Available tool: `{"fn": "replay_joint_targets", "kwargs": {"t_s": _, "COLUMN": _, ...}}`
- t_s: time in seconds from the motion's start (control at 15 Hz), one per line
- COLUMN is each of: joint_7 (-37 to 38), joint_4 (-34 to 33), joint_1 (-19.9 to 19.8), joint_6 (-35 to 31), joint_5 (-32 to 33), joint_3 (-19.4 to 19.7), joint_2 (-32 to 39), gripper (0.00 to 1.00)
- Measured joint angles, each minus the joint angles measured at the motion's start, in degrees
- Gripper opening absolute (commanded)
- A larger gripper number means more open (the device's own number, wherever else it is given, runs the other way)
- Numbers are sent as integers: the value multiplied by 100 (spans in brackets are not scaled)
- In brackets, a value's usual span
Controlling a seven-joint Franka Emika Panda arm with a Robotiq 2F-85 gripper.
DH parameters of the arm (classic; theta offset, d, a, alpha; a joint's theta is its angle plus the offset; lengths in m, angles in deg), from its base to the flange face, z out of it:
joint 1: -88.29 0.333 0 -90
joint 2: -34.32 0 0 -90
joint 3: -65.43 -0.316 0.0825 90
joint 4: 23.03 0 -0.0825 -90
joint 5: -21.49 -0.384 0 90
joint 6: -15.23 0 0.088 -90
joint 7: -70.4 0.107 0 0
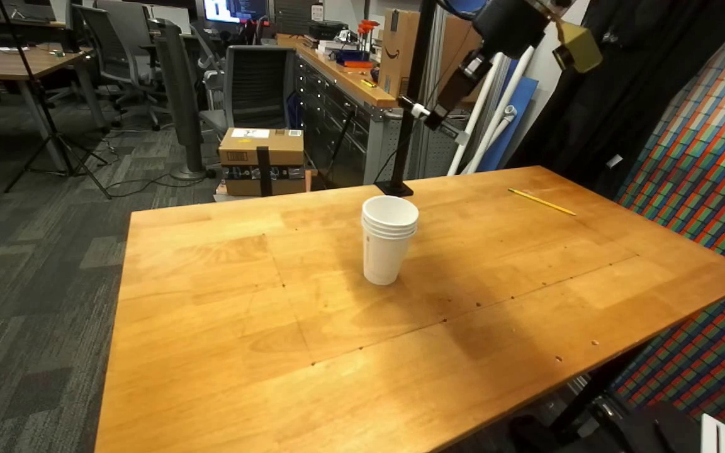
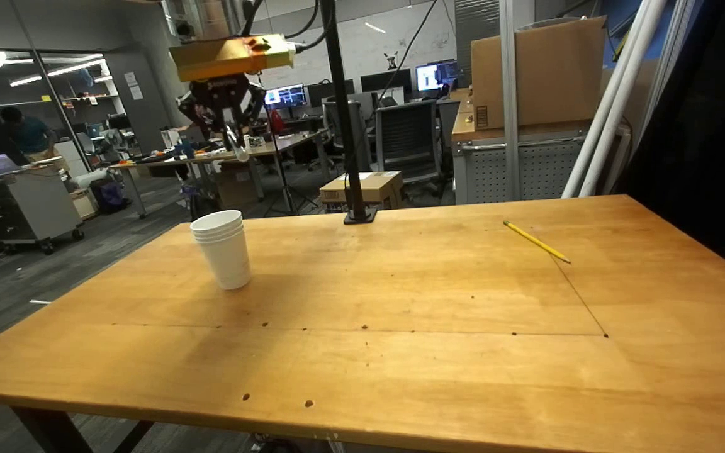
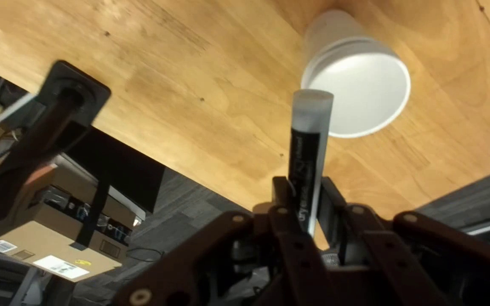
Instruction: Put the marker inside the cup.
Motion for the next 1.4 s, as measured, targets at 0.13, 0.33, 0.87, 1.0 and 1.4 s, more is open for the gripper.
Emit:
{"fn": "replay_joint_targets", "kwargs": {"t_s": 0.13, "joint_7": -37, "joint_4": -173, "joint_1": 188, "joint_6": 125, "joint_5": -586, "joint_3": -6, "joint_2": 90, "gripper": 9}}
{"fn": "replay_joint_targets", "kwargs": {"t_s": 0.33, "joint_7": -305, "joint_4": -352, "joint_1": 287, "joint_6": 462, "joint_5": -1536, "joint_3": 14, "joint_2": 136, "gripper": 8}}
{"fn": "replay_joint_targets", "kwargs": {"t_s": 0.87, "joint_7": -1686, "joint_4": -485, "joint_1": -47, "joint_6": 1733, "joint_5": -3578, "joint_3": 229, "joint_2": 409, "gripper": 9}}
{"fn": "replay_joint_targets", "kwargs": {"t_s": 1.0, "joint_7": -2047, "joint_4": -491, "joint_1": -205, "joint_6": 2007, "joint_5": -3900, "joint_3": 227, "joint_2": 611, "gripper": 9}}
{"fn": "replay_joint_targets", "kwargs": {"t_s": 1.4, "joint_7": -2645, "joint_4": -653, "joint_1": -517, "joint_6": 2481, "joint_5": -4442, "joint_3": 72, "joint_2": 1311, "gripper": 9}}
